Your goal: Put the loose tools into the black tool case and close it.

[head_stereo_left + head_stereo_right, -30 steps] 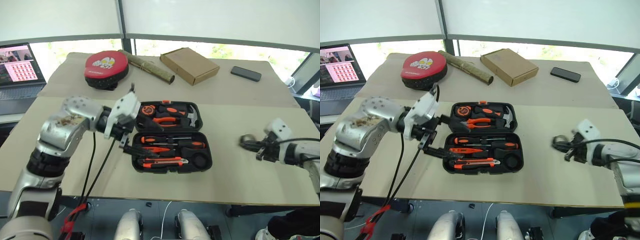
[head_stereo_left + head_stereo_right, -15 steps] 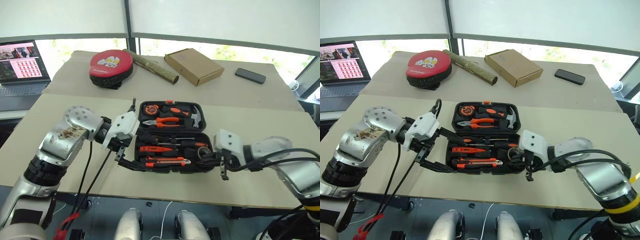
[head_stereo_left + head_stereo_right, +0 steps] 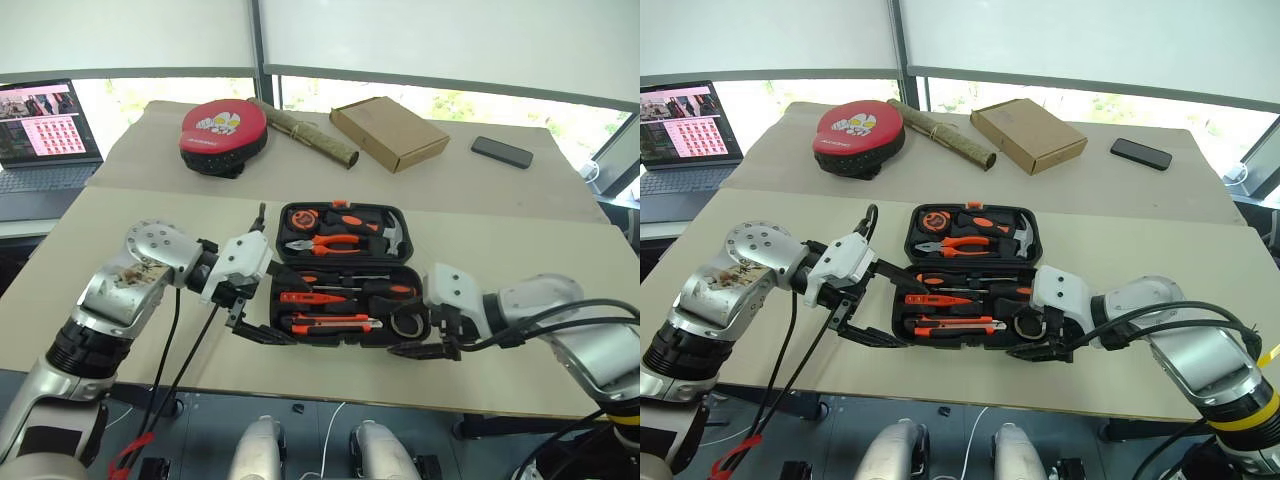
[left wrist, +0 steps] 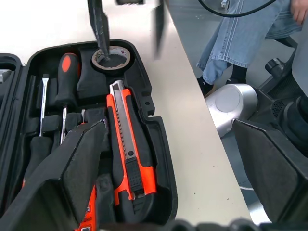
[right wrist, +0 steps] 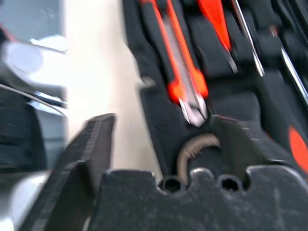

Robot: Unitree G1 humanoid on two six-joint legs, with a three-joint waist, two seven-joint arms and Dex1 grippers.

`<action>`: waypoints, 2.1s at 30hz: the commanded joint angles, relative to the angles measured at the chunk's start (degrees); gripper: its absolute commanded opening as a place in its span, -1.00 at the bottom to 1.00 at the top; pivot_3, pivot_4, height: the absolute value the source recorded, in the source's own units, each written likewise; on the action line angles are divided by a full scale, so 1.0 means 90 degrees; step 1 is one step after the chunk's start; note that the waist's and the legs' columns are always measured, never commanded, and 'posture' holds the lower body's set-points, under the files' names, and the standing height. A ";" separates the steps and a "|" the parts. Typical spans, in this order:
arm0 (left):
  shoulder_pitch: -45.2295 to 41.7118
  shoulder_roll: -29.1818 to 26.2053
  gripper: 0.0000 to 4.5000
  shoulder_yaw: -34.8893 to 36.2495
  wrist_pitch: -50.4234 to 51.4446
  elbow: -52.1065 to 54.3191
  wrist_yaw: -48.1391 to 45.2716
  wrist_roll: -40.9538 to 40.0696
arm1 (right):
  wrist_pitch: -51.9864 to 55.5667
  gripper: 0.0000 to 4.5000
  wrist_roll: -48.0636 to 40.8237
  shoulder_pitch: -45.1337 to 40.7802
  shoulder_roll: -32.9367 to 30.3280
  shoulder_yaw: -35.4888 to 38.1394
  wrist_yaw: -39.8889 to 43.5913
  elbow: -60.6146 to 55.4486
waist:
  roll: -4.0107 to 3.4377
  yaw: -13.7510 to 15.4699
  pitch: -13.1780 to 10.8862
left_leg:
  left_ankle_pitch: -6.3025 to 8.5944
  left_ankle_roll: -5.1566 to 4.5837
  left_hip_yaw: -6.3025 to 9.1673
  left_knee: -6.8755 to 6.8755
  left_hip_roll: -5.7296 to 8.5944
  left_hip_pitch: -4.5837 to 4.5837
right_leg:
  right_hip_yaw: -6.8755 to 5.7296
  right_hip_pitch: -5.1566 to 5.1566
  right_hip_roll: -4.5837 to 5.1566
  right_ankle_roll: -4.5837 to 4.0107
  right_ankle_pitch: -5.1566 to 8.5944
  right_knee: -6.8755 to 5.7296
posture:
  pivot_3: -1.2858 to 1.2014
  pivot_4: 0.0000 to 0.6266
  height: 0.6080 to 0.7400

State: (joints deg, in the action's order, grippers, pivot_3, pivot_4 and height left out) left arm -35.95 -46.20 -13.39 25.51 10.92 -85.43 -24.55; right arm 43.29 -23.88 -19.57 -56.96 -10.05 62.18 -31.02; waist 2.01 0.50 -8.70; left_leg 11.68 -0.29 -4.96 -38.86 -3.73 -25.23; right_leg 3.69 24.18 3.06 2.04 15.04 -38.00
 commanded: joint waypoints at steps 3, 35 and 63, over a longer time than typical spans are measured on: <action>-0.0270 0.0056 1.00 0.0373 0.0375 -0.0315 0.0704 0.0109 | 0.0379 0.99 -0.0468 -0.0061 0.0032 0.1084 -0.0321 0.0144 | 0.0001 0.0010 -0.0001 | 0.0000 0.0000 -0.0001 -0.0001 0.0001 0.0000 | 0.0000 0.0002 0.0001 0.0000 0.0000 0.0000 | 0.03 -0.52 1.00; 0.0780 0.0376 -0.98 0.0030 0.0124 -0.1138 0.1127 0.1055 | -0.2095 -1.00 0.1031 -0.0043 0.0378 0.0063 0.1058 0.2060 | 0.0003 -0.0011 -0.0002 | 0.0002 -0.0001 -0.0010 0.0013 0.0000 -0.0006 | 0.0001 0.0012 0.0001 0.0000 0.0000 0.0001 | 0.03 -0.52 1.00; -0.0019 0.0101 0.58 0.1514 0.4116 -0.2048 0.2054 -0.0330 | 0.2192 0.55 -0.1076 -0.0259 0.0914 0.2823 -0.1051 0.2003 | 0.0029 -0.0051 -0.0014 | -0.0011 -0.0005 0.0003 0.0002 -0.0005 0.0007 | -0.0006 -0.0005 -0.0003 -0.0004 -0.0009 -0.0006 | 0.03 -0.52 1.00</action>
State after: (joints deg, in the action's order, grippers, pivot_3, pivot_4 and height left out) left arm -35.04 -46.55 -0.89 57.98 -7.47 -68.80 -25.32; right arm 57.36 -30.76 -19.60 -49.80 14.03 55.47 -13.92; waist 2.27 0.04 -8.83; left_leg 11.59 -0.34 -4.95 -38.79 -3.76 -25.17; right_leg 3.65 24.15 3.05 2.01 14.96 -38.02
